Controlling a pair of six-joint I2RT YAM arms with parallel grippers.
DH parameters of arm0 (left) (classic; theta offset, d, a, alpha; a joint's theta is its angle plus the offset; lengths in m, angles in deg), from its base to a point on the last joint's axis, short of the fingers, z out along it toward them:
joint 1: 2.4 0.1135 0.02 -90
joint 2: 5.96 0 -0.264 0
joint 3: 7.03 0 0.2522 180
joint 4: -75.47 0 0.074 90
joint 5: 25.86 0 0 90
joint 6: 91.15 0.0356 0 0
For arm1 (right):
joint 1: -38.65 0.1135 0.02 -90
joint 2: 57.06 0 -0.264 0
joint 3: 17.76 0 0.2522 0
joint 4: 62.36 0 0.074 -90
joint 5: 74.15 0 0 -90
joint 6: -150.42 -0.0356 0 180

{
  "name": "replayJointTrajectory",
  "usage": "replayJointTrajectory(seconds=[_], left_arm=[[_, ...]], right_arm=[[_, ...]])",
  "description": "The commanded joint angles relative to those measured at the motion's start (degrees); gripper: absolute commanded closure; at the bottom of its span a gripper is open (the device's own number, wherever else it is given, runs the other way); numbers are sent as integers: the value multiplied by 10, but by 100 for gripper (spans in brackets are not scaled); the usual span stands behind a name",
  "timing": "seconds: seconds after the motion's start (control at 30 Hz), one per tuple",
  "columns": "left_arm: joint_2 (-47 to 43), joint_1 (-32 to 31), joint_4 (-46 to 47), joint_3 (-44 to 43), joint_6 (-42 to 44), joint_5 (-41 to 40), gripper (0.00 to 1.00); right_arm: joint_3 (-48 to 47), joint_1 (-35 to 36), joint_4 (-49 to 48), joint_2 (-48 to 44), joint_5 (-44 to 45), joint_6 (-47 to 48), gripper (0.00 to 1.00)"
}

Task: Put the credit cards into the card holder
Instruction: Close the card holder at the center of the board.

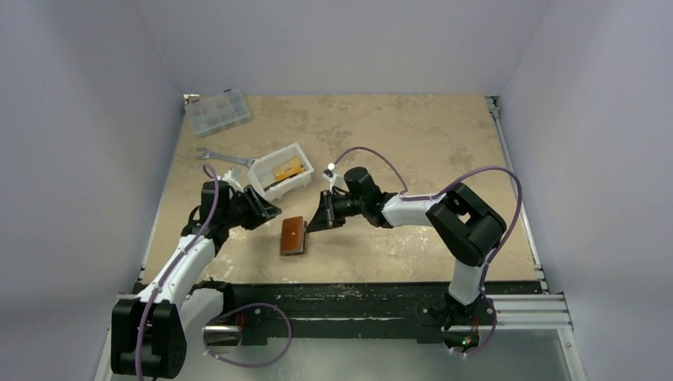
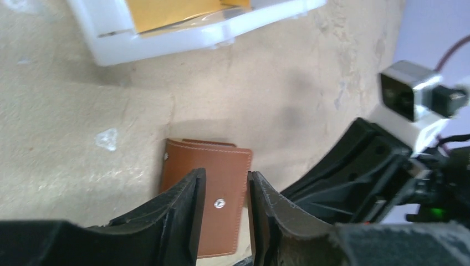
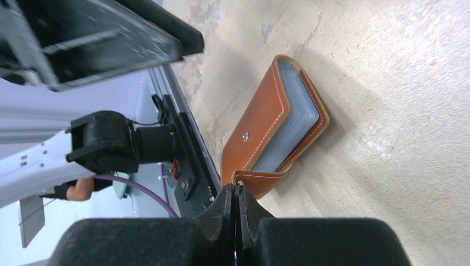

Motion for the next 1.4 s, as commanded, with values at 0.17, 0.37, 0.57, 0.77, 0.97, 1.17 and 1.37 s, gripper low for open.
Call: replayJointTrajectory(seconds=[0.17, 0.37, 0.57, 0.77, 0.97, 1.17, 1.37], left_arm=[[8, -31, 13, 67, -35, -32, 64], [37, -61, 106, 111, -62, -2, 64], [55, -81, 117, 113, -67, -24, 63], [65, -96, 106, 108, -80, -41, 63], [65, -116, 110, 106, -102, -57, 63], [76, -131, 125, 106, -119, -65, 64], [74, -132, 127, 107, -122, -66, 65]], right_arm=[[-15, -8, 2, -31, 36, -22, 100], [-28, -8, 17, -16, 39, -10, 100], [-45, -8, 58, -27, 67, 16, 100], [-53, -7, 71, -18, 100, 19, 100], [-68, 4, 81, -1, 103, 36, 100], [-84, 18, 108, 16, 109, 66, 100], [-92, 29, 134, 26, 125, 100, 100]])
